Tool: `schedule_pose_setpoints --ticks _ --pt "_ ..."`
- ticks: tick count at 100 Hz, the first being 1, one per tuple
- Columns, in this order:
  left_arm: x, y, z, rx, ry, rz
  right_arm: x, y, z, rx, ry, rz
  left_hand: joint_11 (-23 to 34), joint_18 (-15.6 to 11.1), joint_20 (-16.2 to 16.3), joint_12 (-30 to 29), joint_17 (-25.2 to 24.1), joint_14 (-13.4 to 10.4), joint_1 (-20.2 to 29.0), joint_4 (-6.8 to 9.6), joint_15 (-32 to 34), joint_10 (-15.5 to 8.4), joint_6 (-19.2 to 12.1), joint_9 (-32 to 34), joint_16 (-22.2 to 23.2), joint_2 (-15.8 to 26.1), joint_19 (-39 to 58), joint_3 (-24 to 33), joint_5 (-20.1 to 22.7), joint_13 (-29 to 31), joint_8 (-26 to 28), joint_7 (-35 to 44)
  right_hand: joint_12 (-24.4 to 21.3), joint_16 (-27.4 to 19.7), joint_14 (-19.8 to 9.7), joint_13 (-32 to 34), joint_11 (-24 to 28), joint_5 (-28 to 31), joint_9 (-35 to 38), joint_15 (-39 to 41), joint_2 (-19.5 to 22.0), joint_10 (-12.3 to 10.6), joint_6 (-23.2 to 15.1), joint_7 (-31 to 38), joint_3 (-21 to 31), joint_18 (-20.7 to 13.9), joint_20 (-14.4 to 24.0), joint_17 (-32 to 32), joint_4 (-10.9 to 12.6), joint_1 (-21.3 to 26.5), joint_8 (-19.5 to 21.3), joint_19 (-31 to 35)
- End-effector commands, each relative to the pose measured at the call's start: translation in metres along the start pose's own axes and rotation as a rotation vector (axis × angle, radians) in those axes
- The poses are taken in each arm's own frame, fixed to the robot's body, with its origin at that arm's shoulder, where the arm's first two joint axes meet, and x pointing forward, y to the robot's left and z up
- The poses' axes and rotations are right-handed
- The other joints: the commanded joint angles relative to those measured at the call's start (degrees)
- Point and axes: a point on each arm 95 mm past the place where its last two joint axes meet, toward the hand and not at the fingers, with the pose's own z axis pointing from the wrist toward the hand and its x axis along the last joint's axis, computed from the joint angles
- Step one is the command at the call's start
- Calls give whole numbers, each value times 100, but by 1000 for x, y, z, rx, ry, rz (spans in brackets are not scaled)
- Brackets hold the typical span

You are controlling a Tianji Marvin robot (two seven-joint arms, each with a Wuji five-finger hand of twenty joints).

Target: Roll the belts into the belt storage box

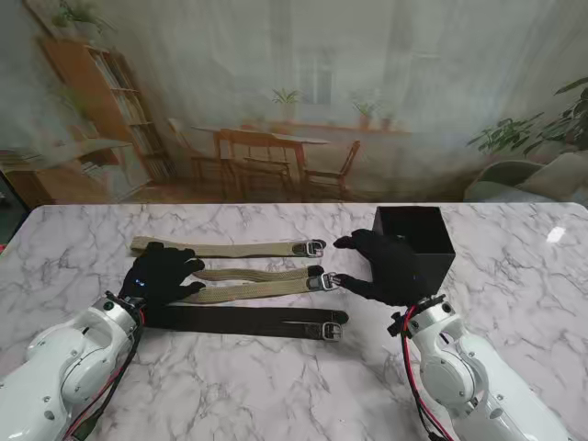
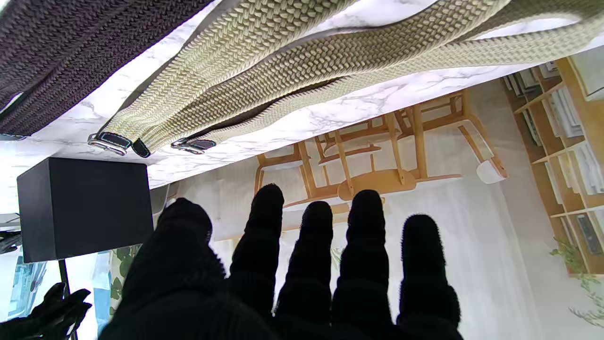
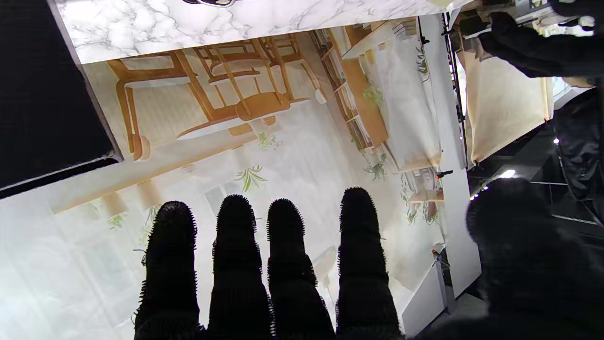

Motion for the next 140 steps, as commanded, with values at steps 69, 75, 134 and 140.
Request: schedule_pose_setpoints --ticks 69,75,134,140 --pt "3 1 -1 -9 17 4 5 7 -9 -35 7 -10 44 204 11 47 -72 64 -101 -126 -85 -1 88 -59 -45 209 -64 -94 -119 -53 -62 -81 1 103 -77 38 -29 96 105 75 67 -56 103 60 -19 -18 63 -3 127 -111 -84 54" --pt "2 2 0 -17 15 2 6 9 -9 -39 5 -14 40 217 8 45 -83 75 -93 -126 -90 3 99 -61 -48 204 -72 -92 -122 -59 -63 -84 0 102 -71 33 -34 100 99 71 65 -52 102 59 -20 -18 62 -4 128 -107 -84 54" --pt "-32 23 -48 -166 -13 120 10 13 -20 -58 1 -35 -152 143 -20 -77 -114 -31 -362 -122 -184 0 55 -631 -106 -28 -149 -132 -916 -163 -374 -632 0 102 -67 34 -62 190 93 65 75 -40 82 58 -66 -9 62 8 135 -89 -76 61" --pt "-39 28 -53 -189 -34 138 8 13 -20 -57 -4 -32 -211 145 -31 -119 -109 -34 -414 -119 -203 13 61 -756 -121 -146 -173 -137 -999 -181 -425 -698 0 101 -62 21 -66 190 79 60 78 -34 87 58 -67 -10 59 -7 136 -77 -73 55"
